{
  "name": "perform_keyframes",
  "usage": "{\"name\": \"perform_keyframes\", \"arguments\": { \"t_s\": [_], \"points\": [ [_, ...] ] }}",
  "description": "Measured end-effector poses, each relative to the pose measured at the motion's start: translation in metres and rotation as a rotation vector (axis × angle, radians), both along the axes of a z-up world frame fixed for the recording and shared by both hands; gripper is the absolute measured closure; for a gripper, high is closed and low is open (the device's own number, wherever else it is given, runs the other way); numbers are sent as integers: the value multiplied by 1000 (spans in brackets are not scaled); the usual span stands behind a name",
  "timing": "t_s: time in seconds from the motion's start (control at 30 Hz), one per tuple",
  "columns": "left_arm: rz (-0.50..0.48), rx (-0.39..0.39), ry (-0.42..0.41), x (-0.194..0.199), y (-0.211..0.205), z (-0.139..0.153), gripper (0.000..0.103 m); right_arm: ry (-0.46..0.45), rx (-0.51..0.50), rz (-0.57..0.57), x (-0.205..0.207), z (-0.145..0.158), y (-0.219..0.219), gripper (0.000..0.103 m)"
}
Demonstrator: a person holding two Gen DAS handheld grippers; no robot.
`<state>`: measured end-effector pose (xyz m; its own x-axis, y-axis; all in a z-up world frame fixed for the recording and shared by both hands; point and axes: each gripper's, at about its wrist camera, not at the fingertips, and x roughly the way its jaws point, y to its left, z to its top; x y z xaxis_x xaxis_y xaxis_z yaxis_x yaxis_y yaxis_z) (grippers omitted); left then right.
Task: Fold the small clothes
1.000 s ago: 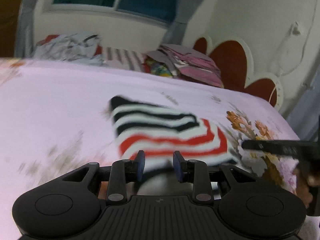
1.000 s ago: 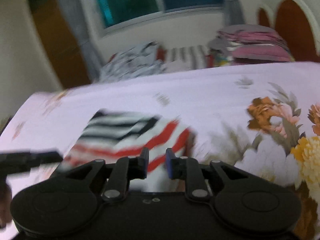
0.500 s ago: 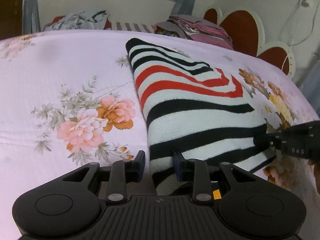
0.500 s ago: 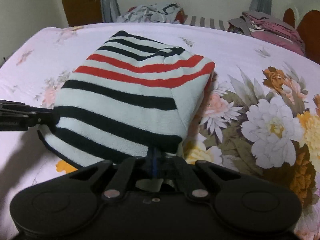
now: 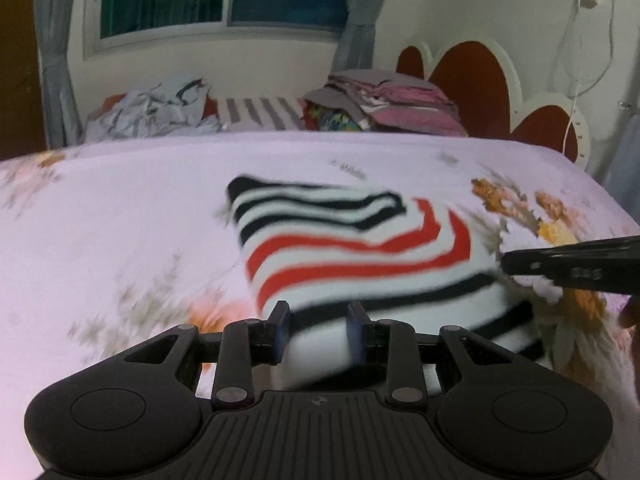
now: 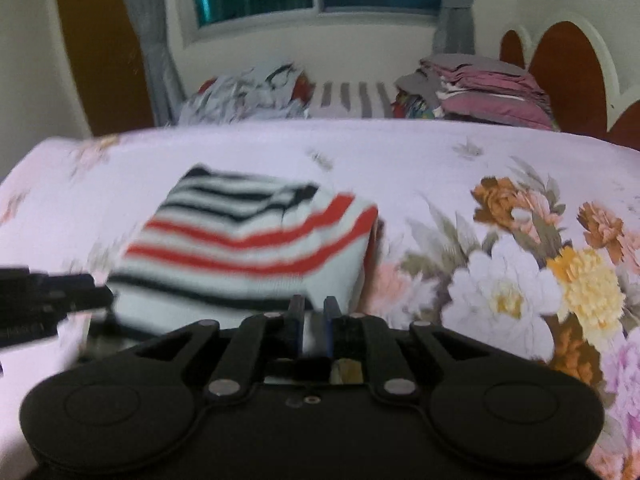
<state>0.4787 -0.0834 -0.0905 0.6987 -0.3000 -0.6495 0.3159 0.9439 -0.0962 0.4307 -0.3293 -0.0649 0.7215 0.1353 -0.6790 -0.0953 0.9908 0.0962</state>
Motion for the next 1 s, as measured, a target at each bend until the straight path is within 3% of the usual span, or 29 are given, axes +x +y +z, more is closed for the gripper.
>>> {"name": "perform_keyframes", "arguments": {
  "t_s": [0.1,0.17,0.27,0.8,0.83,0.9,0.93,0.97,1.0],
  "points": [
    [-8,40,40,11,-17,-8,72,31,6,21,16,-10,6,91],
    [-40,95,29,10,-26,-15,71,115,-50,25,24,-32,9,94],
    [-60,156,12,4,-34,-16,70,70,-73,38,17,-39,11,95],
    [-113,216,-15,0,-36,-13,70,104,-139,2,7,-30,23,93],
    [-107,221,-13,-1,-36,-10,64,106,-141,-3,6,-28,22,92],
    [-89,220,-39,-9,-31,-1,31,79,-136,-33,-2,-18,21,73],
    [-80,223,-66,-15,-27,1,8,50,-129,-47,-10,-14,19,45],
    [-69,223,-95,-23,-22,4,5,25,-121,-60,-18,-9,15,30],
    [-66,215,-106,-29,-17,5,5,7,-98,-63,-27,-5,10,32]
  ]
}}
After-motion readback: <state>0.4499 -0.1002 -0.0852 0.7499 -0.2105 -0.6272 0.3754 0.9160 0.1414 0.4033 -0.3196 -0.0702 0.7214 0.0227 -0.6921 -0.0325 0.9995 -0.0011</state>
